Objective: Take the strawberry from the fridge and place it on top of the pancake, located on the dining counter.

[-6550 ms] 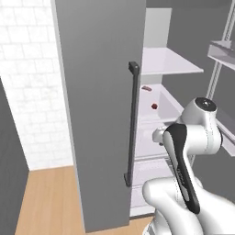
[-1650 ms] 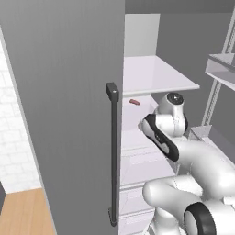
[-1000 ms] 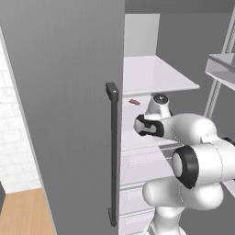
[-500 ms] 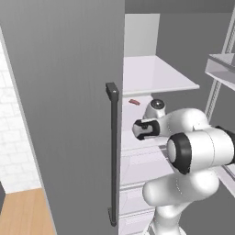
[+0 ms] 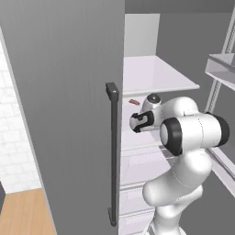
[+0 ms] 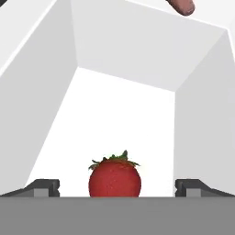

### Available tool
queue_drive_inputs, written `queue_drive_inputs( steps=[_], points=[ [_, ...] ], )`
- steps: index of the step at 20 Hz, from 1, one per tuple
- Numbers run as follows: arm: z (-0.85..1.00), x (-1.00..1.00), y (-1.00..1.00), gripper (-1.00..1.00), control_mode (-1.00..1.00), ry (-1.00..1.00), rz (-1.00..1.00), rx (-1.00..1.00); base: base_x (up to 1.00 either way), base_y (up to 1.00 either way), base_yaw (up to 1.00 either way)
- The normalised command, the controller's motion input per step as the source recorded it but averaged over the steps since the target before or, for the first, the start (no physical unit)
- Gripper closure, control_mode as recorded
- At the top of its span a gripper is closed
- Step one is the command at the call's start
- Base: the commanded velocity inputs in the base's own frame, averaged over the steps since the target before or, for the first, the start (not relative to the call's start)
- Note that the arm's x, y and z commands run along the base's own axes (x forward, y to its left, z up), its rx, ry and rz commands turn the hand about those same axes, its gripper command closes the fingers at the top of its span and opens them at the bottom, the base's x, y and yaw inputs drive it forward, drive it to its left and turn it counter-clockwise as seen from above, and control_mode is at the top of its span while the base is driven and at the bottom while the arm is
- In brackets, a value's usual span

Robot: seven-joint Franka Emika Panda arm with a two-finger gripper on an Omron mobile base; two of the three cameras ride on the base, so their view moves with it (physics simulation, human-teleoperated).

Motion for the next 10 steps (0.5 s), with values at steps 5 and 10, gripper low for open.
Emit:
queue_drive_inputs(
  steps=[5,10],
  points=[
    [-0.07,0.35,0.00,-1.00,-1.00,0.01,0.00,0.00,0.00,0.00,0.00],
    [-0.22,0.04,0.00,-1.00,-1.00,0.04,0.00,0.00,0.00,0.00,0.00]
  ],
)
